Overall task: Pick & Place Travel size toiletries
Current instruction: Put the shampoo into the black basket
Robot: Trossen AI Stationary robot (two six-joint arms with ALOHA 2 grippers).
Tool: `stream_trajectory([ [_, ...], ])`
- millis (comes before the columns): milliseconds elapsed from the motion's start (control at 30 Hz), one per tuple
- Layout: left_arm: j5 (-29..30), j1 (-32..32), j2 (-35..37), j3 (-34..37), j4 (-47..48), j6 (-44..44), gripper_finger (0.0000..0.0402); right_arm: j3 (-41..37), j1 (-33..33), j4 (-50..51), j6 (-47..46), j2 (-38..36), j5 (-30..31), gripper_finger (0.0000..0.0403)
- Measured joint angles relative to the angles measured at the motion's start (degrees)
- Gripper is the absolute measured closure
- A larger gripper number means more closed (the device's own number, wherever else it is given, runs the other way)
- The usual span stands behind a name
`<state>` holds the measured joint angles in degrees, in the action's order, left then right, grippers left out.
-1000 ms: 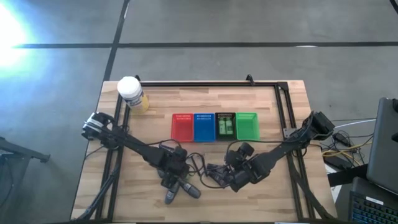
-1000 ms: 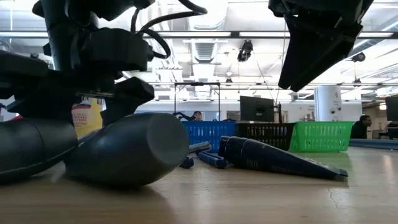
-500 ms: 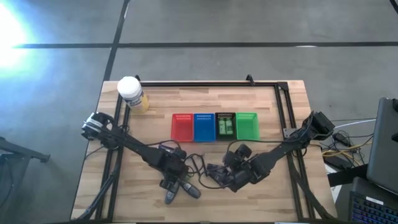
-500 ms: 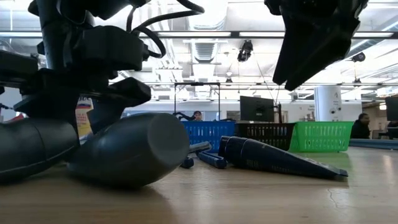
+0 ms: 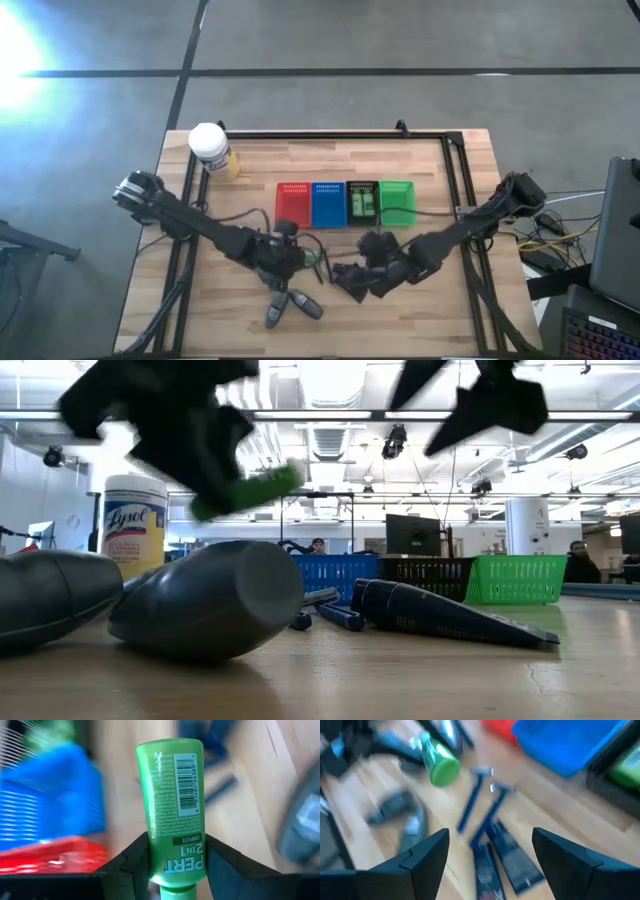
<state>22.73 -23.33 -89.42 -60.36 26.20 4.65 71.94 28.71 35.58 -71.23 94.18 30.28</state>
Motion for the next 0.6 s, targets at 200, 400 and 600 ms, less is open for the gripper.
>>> stream_trajectory([
  [200, 10.11, -0.04, 6.03, 0.07, -5.26, -1.95, 0.0249, -0.15, -2.66, -6.87, 0.98, -5.44, 1.20, 0.0104],
  [400, 11.62, 0.00, 8.34, -0.11, -13.73, -9.11, 0.0249, -0.20, -6.16, -14.37, 1.75, -6.26, 1.17, 0.0088],
  [600, 11.67, 0.54, 7.02, -0.70, -13.73, -10.19, 0.0250, -0.22, -7.93, -17.21, 1.10, -6.06, -0.52, 0.0075],
])
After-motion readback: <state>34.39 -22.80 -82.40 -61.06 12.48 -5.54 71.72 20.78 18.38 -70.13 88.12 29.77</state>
